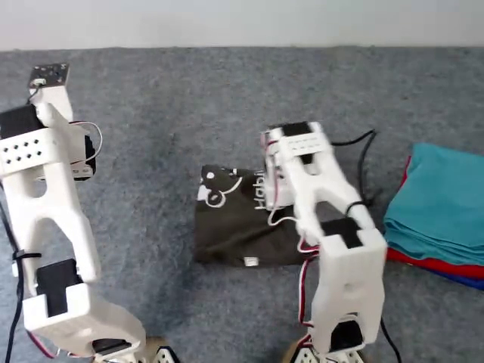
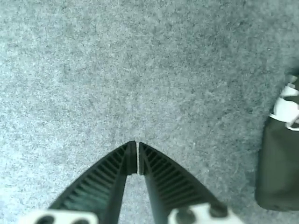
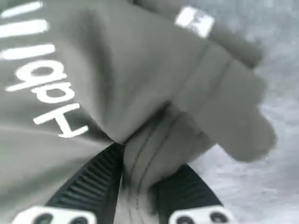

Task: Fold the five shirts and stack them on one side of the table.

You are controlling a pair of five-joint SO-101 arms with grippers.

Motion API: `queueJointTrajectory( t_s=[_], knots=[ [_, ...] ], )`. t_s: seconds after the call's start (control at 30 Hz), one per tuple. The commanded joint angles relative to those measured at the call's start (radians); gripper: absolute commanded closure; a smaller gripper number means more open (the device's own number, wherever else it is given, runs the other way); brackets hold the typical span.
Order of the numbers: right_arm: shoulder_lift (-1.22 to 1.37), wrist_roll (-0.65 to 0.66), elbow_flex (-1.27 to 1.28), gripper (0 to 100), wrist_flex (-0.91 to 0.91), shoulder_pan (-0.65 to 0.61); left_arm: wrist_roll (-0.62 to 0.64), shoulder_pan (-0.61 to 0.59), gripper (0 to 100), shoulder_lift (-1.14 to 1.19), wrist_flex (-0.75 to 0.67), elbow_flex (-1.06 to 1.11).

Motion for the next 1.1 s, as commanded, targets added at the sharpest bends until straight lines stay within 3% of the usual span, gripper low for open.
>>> queueJointTrajectory(
  t_s=[0.0, 0.17, 0.47, 0.63, 0.73, 0.87, 1.07],
  knots=[
    [-0.094, 0.315, -0.026, 99.0, 0.004, 0.093, -0.002, 0.000, 99, -0.048, 0.020, -0.005],
    [-0.105, 0.942, -0.040, 99.0, -0.107, 0.163, -0.002, 0.000, 99, -0.048, 0.020, -0.005],
    [-0.094, 1.352, -0.149, 99.0, -0.433, 0.170, -0.002, 0.000, 99, -0.048, 0.020, -0.005],
    [-0.064, 1.353, -0.150, 96.9, -0.516, 0.156, -0.002, 0.000, 99, -0.046, 0.020, -0.005],
    [-0.070, 1.324, -0.160, 86.8, -0.509, 0.163, -0.002, 0.000, 99, -0.048, 0.020, -0.005],
    [-0.120, 1.043, -0.199, 79.6, -0.507, 0.162, -0.002, 0.000, 99, -0.041, 0.020, -0.005],
    [-0.191, 0.736, -0.204, 75.7, -0.455, 0.128, -0.002, 0.000, 99, -0.038, 0.018, -0.005]
  ],
)
